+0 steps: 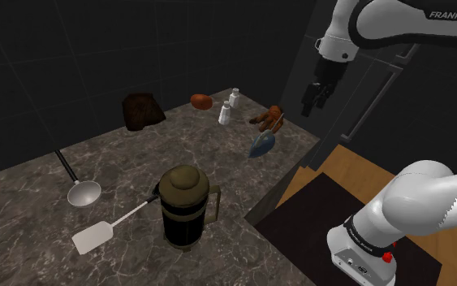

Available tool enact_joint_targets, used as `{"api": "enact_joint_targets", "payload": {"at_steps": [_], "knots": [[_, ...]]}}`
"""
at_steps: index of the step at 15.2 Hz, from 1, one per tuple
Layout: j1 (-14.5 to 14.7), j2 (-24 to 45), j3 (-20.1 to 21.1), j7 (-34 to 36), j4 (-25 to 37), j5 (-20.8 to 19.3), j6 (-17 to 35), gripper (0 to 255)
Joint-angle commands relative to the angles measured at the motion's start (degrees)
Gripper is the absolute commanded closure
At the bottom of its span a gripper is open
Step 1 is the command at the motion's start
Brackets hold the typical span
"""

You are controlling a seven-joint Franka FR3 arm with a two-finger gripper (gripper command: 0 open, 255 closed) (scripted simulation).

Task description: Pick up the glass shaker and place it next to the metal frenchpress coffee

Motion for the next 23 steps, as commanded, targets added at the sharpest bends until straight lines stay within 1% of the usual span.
{"api": "enact_joint_targets", "payload": {"at_steps": [1,7,13,18,23], "knots": [[-0.1,3.1,-0.8,-1.2,-0.4,0.1,4.9,0],[0.4,13.7,-2.0,-4.0,1.1,1.5,17.4,0],[1.2,25.4,-2.9,-7.4,5.8,4.0,27.7,0],[1.7,35.4,-3.4,-10.7,12.0,6.9,34.3,0],[1.8,45.5,-3.1,-14.3,20.1,10.3,38.9,0]]}}
